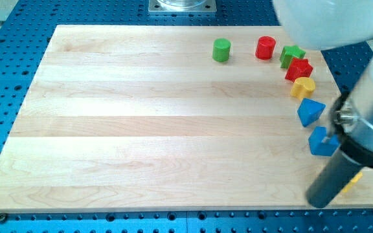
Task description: Move the hexagon horizontal to the heart
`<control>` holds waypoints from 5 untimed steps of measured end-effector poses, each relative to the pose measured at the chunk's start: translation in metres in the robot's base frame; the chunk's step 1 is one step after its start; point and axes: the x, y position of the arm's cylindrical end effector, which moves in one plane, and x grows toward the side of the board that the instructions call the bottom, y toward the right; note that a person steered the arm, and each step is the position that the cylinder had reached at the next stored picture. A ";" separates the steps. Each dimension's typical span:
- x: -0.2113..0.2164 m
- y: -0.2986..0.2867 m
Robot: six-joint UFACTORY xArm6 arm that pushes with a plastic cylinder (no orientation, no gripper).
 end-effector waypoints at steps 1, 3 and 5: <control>0.000 0.048; -0.011 0.112; -0.032 -0.062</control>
